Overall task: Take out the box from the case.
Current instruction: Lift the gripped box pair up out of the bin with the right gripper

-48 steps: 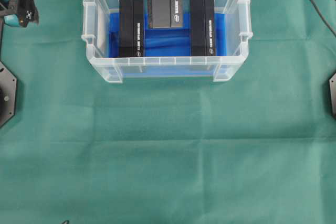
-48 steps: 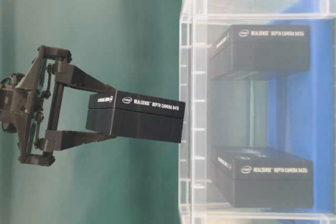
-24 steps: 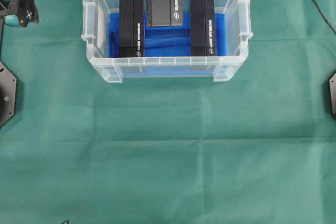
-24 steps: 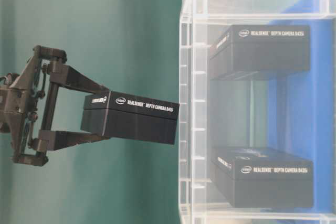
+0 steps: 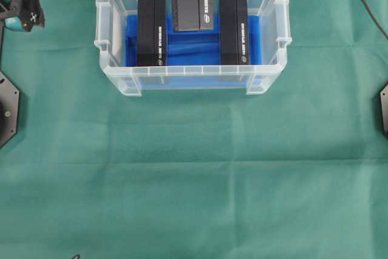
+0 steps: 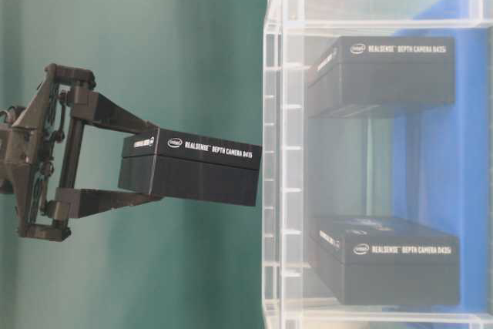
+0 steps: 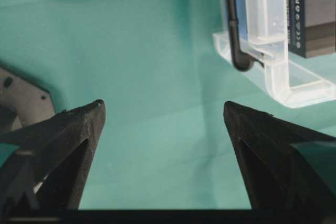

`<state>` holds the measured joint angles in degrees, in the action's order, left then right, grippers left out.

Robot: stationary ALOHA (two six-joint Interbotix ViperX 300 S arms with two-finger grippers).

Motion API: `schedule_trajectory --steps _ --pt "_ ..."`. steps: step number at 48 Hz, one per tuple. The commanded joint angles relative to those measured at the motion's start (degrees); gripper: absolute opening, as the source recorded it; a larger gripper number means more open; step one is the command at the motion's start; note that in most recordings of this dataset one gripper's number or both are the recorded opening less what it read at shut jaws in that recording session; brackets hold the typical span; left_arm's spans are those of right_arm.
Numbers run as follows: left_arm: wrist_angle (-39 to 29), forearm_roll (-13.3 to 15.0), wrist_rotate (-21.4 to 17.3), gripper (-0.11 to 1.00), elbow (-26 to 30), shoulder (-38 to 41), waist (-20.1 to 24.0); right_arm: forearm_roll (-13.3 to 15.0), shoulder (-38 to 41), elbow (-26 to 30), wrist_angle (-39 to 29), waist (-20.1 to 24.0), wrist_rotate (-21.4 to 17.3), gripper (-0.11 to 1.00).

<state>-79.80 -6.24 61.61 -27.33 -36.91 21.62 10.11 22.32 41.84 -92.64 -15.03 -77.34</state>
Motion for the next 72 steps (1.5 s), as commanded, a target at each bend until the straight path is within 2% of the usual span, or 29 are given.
schedule_trajectory --steps 1,35,46,72 --pt "0.09 -0.09 0.18 0.93 1.23 -0.09 -0.09 0.26 -3.25 2.02 0.18 0.09 0.18 0.68" --pt "-0.18 -0.09 0.18 0.93 1.23 -0.09 -0.09 0.26 -3.25 1.93 -0.09 0.62 0.00 0.68" --pt "-0.18 -0.09 0.18 0.93 1.23 -0.09 -0.09 0.26 -3.25 1.93 -1.76 3.25 -0.88 0.68" --pt "-0.79 -0.09 0.62 0.93 1.05 -0.44 -0.09 0.62 -3.08 1.58 -4.57 11.69 -8.09 0.68"
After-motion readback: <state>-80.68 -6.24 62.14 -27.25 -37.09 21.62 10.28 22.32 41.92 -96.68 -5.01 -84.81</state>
